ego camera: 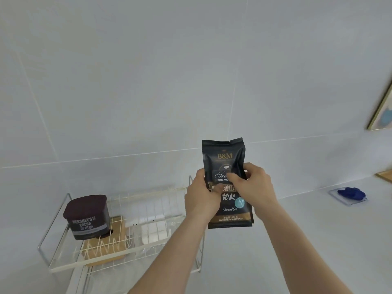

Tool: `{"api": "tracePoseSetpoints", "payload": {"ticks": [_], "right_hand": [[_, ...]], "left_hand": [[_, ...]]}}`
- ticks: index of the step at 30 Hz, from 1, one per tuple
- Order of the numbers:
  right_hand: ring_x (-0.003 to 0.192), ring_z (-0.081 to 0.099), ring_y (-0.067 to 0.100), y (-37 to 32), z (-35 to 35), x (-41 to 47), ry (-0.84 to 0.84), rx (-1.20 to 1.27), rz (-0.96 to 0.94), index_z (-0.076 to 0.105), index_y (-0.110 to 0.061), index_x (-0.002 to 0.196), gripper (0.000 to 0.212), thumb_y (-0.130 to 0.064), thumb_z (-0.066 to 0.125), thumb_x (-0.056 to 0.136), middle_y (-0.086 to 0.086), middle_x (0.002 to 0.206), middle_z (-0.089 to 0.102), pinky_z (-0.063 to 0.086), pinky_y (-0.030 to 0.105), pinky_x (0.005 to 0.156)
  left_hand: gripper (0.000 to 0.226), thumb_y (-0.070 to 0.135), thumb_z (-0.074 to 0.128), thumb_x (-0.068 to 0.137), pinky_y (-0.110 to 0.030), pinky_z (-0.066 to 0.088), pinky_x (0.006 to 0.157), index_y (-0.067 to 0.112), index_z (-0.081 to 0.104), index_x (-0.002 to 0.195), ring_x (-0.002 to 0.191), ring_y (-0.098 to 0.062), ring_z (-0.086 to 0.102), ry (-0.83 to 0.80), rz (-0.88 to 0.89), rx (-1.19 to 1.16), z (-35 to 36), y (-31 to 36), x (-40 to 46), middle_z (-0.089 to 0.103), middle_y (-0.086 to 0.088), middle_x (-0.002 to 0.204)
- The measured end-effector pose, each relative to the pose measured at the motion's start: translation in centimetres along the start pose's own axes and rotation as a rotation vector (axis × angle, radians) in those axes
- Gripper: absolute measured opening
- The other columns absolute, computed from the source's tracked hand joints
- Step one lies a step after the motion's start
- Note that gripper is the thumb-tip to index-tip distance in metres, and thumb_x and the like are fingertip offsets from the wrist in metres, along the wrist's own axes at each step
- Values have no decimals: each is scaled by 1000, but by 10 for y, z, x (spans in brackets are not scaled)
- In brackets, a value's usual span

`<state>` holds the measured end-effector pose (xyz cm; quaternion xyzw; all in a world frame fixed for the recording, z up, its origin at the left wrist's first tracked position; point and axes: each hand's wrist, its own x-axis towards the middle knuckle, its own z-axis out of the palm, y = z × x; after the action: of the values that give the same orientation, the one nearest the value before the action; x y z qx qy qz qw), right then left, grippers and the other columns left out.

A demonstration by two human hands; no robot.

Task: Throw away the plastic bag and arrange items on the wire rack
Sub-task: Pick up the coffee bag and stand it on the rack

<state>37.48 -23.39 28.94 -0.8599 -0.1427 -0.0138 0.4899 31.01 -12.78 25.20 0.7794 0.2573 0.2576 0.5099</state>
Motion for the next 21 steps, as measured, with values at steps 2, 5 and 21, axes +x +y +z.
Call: {"api": "tracePoseSetpoints", "payload": {"ticks": [2, 5, 21], "right_hand": [[83, 75, 29, -22, 16, 6, -43, 14, -49, 68, -22, 90, 16, -32, 77, 79, 0, 80, 76, 62, 52, 84], [82, 73, 28, -55, 51, 10, -126, 24, -124, 69, -19, 95, 23, -28, 80, 76, 1, 79, 74, 62, 50, 84], [94, 76, 27, -79, 205, 19, -377, 169, -137, 61, -18, 112, 44, -25, 89, 78, 6, 113, 75, 66, 46, 84]], "left_hand": [[35, 30, 69, 87, -34, 56, 74, 31, 55, 120, 88, -18, 70, 61, -1, 0, -26, 1, 13, 70, 9, 100], [36, 30, 70, 87, -33, 55, 73, 31, 56, 120, 86, -19, 69, 161, -17, 13, -70, -5, 29, 67, 10, 96], [46, 28, 75, 86, -35, 60, 66, 37, 44, 118, 78, -14, 70, 375, -152, 119, -165, -94, 71, 66, 11, 96]]}}
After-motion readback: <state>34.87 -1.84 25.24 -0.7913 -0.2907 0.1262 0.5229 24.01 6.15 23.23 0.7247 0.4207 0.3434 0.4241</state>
